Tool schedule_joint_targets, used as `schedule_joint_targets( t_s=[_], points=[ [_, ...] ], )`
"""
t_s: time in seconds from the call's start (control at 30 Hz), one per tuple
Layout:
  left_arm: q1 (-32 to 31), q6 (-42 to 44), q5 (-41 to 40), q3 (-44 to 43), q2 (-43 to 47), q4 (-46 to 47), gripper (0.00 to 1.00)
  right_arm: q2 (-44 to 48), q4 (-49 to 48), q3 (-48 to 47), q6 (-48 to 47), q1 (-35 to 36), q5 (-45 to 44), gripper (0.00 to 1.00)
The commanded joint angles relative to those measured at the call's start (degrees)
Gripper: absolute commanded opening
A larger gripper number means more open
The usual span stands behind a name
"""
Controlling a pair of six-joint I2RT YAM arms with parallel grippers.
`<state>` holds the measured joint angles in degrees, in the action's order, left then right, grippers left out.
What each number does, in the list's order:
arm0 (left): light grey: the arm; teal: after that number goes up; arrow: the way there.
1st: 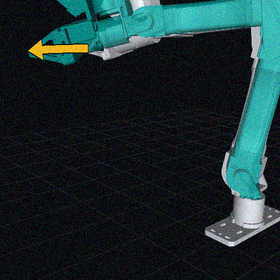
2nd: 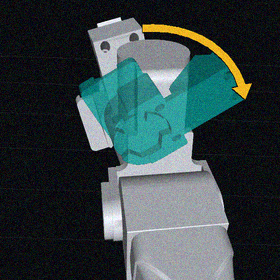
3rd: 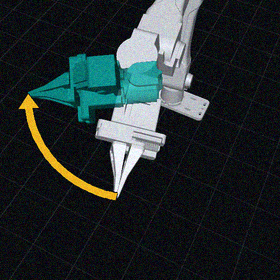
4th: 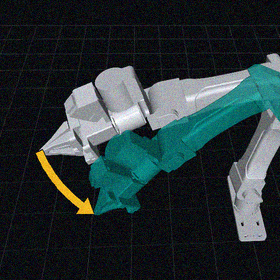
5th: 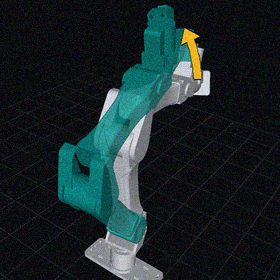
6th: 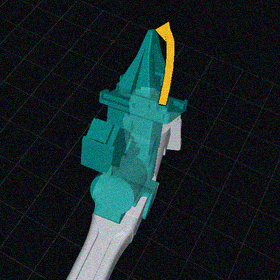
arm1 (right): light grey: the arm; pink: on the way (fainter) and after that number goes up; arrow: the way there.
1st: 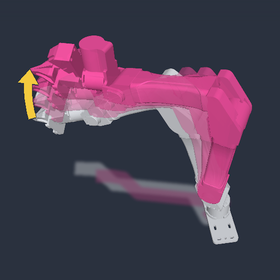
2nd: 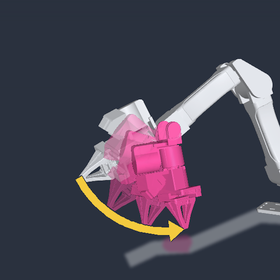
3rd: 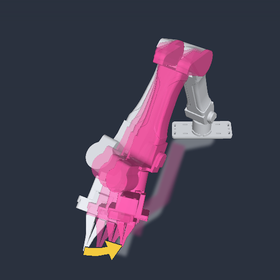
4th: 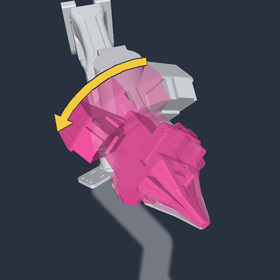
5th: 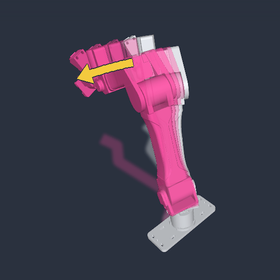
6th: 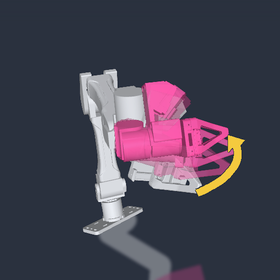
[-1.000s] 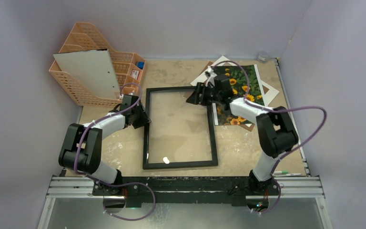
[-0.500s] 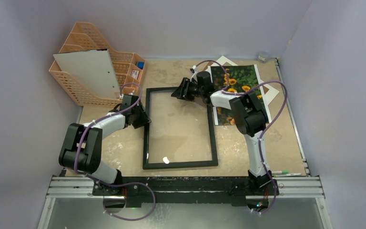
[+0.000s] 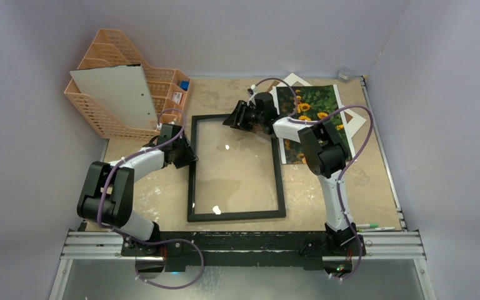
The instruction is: Put the photo into the frame
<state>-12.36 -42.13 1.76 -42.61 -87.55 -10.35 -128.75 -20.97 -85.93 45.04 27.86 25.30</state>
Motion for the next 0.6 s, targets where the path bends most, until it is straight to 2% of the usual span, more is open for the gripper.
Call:
schedule_joint_targets(
  t_s=[0.0,0.13,0.57],
  points=[
    [0.74,1.96,-2.02,0.50,-1.44,-0.90,0.40,0.69,-3.11,-2.54,1.26,0.65,3.01,0.50],
    [0.76,1.89,-2.02,0.60,-1.47,-0.82,0.40,-1.16,-6.29,-5.07,2.86,1.64,6.44,0.49],
    [0.76,1.61,-2.02,0.99,-1.40,-0.30,0.40,-6.47,-3.35,-8.86,4.08,2.29,3.26,0.49]
  ],
)
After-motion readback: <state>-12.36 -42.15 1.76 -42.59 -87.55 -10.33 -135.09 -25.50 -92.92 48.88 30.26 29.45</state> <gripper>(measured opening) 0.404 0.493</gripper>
